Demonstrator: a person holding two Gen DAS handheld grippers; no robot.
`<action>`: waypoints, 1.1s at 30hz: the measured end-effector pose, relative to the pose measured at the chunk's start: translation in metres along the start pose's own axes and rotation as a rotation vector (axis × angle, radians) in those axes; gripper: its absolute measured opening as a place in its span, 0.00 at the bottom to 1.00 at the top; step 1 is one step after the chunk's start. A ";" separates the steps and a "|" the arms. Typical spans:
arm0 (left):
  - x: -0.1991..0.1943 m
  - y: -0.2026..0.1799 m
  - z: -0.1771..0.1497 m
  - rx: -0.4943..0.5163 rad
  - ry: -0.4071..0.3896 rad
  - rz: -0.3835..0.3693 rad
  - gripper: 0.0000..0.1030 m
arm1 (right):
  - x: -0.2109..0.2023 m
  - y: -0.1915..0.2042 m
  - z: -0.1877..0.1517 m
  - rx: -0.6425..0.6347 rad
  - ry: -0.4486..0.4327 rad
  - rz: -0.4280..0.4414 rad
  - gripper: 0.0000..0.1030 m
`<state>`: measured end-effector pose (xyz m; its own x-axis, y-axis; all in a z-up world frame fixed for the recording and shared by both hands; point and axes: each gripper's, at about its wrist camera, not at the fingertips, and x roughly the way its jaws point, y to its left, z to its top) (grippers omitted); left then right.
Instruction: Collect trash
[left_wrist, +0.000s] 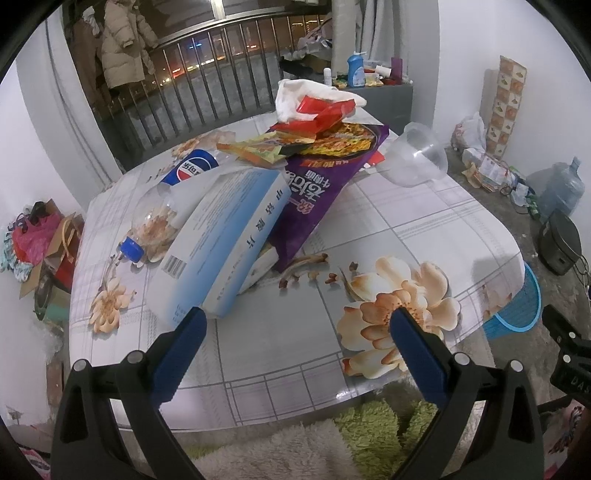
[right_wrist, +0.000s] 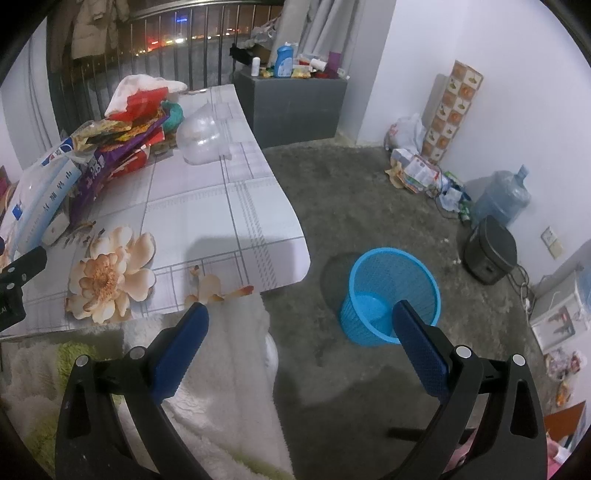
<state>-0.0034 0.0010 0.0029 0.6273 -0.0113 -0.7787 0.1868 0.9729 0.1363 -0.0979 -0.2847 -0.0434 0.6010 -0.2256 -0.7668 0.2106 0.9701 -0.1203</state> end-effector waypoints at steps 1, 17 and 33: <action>0.000 0.000 0.000 0.000 0.000 0.000 0.95 | 0.000 0.000 0.001 0.001 -0.001 0.000 0.92; 0.000 0.000 0.001 0.000 -0.001 0.001 0.95 | 0.000 0.005 0.002 0.006 0.009 0.026 0.92; 0.001 0.007 0.002 -0.007 0.008 0.009 0.95 | 0.000 0.006 0.003 0.012 0.008 0.032 0.92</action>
<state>0.0004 0.0076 0.0043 0.6229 -0.0010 -0.7823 0.1761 0.9745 0.1389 -0.0942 -0.2787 -0.0425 0.6016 -0.1935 -0.7750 0.2002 0.9758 -0.0882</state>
